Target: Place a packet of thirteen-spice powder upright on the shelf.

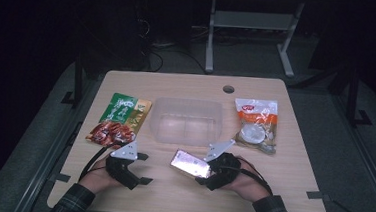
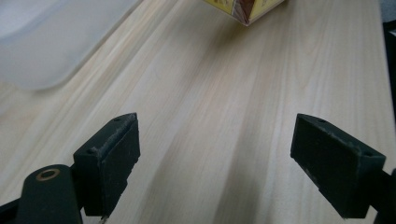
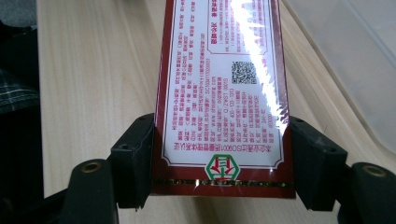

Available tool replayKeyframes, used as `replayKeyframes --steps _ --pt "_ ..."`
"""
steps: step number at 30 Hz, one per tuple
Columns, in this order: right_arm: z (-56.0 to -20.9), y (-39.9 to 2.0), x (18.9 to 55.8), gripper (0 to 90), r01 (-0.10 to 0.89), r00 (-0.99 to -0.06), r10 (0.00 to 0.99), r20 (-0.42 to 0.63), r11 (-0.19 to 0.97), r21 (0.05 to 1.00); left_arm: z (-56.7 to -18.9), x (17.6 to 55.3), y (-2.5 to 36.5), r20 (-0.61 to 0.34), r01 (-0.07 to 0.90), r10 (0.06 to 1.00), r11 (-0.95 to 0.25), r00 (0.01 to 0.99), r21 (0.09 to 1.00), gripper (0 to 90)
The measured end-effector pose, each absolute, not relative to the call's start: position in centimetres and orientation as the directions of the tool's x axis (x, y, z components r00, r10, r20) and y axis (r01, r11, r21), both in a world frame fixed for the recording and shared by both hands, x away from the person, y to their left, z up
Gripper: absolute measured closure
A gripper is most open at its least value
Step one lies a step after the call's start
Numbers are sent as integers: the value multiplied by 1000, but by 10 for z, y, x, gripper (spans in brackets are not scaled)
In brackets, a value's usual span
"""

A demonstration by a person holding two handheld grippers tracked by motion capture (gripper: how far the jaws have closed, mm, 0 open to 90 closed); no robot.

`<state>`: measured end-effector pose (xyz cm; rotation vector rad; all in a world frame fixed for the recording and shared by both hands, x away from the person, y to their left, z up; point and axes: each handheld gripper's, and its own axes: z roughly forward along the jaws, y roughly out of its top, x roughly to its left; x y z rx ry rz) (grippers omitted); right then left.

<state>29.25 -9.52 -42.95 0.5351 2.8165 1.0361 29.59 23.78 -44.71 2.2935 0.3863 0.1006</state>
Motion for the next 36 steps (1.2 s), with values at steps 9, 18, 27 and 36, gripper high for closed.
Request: replayKeyframes --steps 9,18,27,36 --pt "-428 -105 283 318 252 -954 297 49 700 669 -428 296 228 -27 175 236 -629 971 758 142" --pt "-425 -109 283 318 205 -968 248 42 682 702 -414 300 215 -21 127 173 -631 985 765 133" --pt "-424 -104 281 317 177 -976 215 39 675 716 -406 306 201 -34 83 89 -637 995 767 134" --pt "-423 -99 278 317 147 -984 176 36 669 728 -408 305 180 -53 56 23 -639 998 767 135"
